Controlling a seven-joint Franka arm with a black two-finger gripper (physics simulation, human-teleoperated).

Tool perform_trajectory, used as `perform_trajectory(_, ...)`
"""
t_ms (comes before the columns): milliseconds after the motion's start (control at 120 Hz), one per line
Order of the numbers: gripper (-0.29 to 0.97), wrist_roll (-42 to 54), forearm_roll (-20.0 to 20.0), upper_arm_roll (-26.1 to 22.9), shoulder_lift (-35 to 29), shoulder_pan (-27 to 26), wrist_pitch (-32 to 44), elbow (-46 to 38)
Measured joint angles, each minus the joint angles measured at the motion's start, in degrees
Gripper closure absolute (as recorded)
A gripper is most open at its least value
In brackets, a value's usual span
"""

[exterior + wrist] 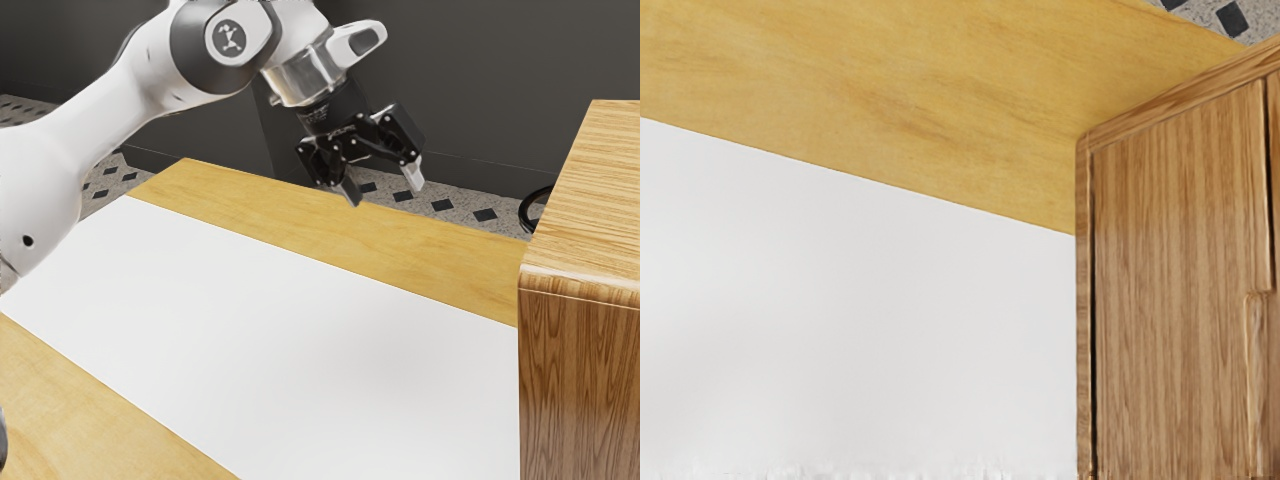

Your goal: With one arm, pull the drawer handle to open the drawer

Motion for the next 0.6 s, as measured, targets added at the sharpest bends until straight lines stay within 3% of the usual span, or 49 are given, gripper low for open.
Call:
perform_trajectory(175,0.0,-2.6,0.3,-0.1,-0.2,-0.1,-2.5,0.5)
perform_trajectory(342,0.0,-4.6,1.3,-0.9,5.7,-0.2,-7.1,11.4)
perform_trajectory(600,0.0,-7.8,2.1,-3.0,8.3,-1.6,-9.5,12.7)
